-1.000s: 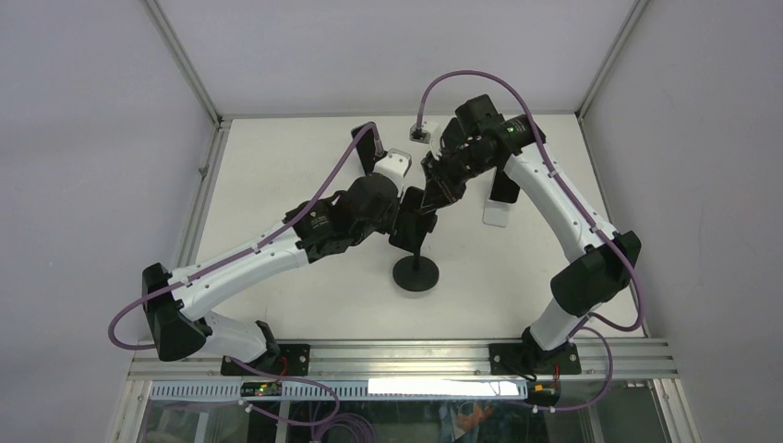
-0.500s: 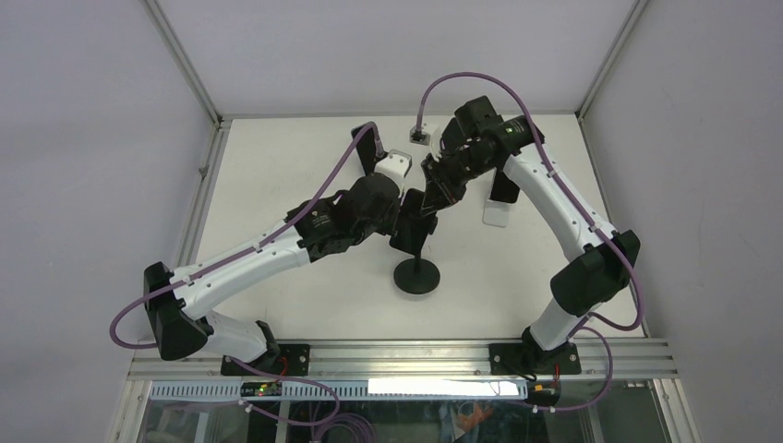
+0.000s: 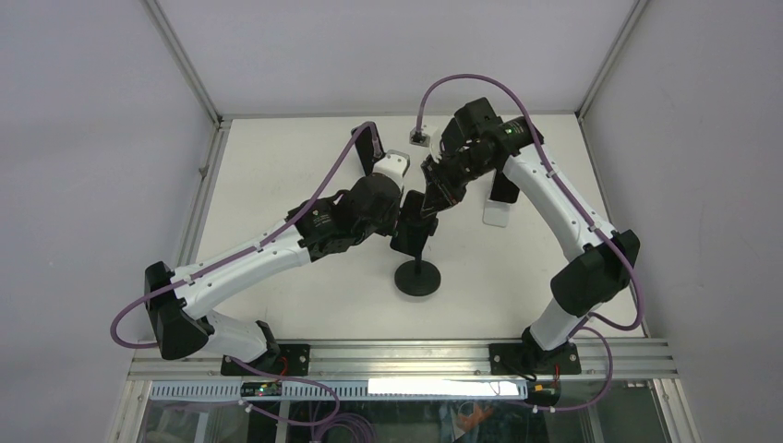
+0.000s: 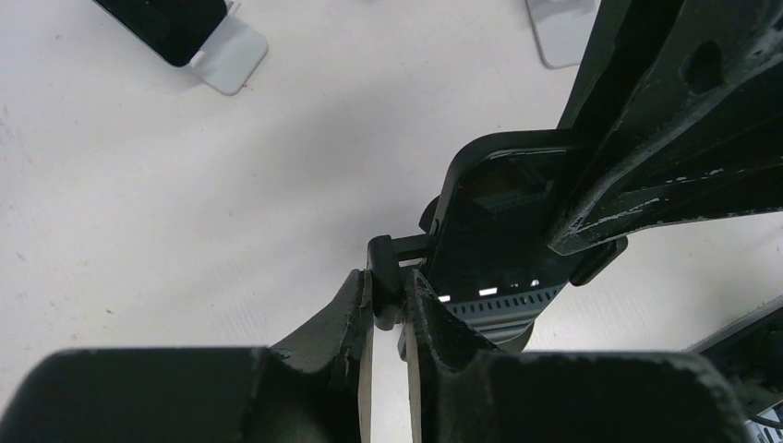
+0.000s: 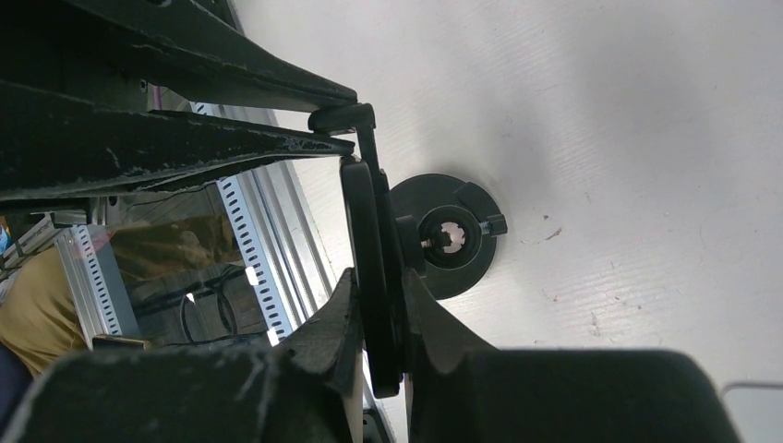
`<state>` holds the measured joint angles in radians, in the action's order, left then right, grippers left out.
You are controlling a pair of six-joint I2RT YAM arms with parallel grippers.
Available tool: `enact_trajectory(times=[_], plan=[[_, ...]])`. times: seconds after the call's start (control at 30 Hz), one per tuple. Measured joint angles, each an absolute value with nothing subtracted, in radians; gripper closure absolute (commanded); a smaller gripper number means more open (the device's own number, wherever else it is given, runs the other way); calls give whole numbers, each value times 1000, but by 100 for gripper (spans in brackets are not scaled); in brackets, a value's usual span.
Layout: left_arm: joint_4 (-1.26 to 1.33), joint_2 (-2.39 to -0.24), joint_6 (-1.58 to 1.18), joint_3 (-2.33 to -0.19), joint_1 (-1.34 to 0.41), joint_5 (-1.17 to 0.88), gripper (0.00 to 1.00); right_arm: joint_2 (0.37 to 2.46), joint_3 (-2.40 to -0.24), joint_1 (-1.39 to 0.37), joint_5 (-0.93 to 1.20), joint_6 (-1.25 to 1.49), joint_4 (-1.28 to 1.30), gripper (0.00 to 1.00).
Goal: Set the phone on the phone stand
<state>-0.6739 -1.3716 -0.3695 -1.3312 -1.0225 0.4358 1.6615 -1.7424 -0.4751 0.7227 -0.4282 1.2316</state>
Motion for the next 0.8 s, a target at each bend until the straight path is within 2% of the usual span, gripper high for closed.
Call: enact_trajectory(times=[0.3,0.43,0.57,0.8], plan=[[-676,-1372,-384,-1334,-1023,435,81,1647,-1720,-475,721,-429,1214,100],[-665,-1322,-414,-1401,-1059,374,80,1654,-1713,-439,590,-407,1102,100],[-627,-1238,-423,-1457,-1072,352,80,1664,-1704,-405,550,-362,1073,100],[-612,-1205,-421,-1462,-1072,336,71,1663,-1703,-411,552,-348,1062,100]])
